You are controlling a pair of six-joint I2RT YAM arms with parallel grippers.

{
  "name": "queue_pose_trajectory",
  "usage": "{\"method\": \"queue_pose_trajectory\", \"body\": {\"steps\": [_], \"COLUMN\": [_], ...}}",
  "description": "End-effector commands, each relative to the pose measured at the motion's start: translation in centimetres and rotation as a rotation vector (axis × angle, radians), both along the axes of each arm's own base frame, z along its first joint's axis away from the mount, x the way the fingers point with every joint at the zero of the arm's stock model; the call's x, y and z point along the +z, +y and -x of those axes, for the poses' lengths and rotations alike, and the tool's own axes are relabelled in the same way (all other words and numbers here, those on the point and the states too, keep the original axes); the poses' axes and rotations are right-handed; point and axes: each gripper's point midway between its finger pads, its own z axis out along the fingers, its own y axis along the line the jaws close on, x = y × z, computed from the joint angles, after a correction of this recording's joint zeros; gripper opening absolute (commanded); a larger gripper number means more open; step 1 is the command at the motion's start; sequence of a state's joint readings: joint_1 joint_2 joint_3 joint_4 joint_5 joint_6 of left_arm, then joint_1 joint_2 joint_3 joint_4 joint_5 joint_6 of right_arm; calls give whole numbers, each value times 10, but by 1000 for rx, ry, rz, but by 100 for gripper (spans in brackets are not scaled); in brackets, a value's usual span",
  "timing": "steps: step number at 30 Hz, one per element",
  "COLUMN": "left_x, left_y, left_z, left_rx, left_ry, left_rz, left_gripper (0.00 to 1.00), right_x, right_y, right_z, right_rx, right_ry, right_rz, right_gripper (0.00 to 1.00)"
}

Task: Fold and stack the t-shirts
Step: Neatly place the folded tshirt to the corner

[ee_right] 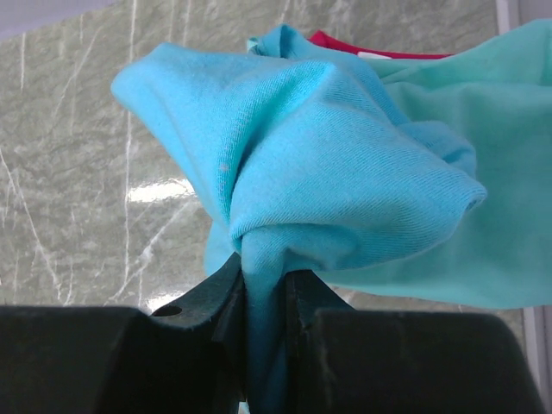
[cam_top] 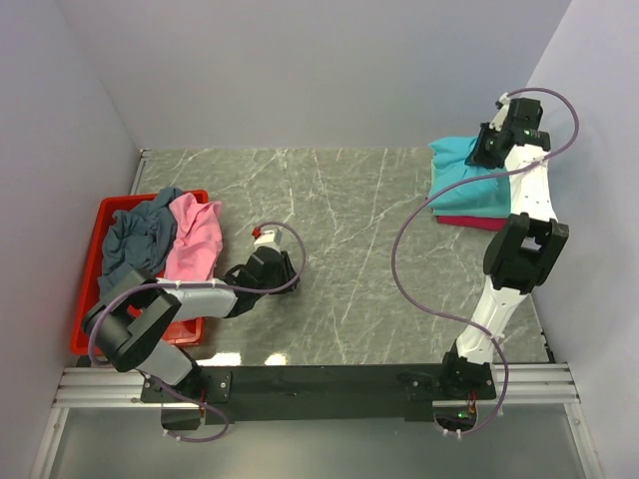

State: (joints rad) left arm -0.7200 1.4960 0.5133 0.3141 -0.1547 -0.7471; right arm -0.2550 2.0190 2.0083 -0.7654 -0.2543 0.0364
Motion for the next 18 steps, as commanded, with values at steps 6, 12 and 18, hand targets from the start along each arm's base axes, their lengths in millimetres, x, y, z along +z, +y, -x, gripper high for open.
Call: {"method": "queue_pose_trajectory", "body": {"steps": [6, 12, 18], "left_x": [-23, -21, -20], "left_y": [14, 15, 18], "left_z": [23, 23, 23], "left_rx": [-11, -7, -1], "left_ry": [112, 114, 117], "left_rz": [-71, -72, -84], "left_gripper": [39, 39, 39], "right_x": [-18, -51, -63], "right_y": [-35, -51, -78], "right_z": [-9, -17, -23], "right_rx": [-99, -145, -245], "right_ry": [-17, 29, -6], "right_rz": [64, 118, 220], "right_gripper": [0, 0, 4]}}
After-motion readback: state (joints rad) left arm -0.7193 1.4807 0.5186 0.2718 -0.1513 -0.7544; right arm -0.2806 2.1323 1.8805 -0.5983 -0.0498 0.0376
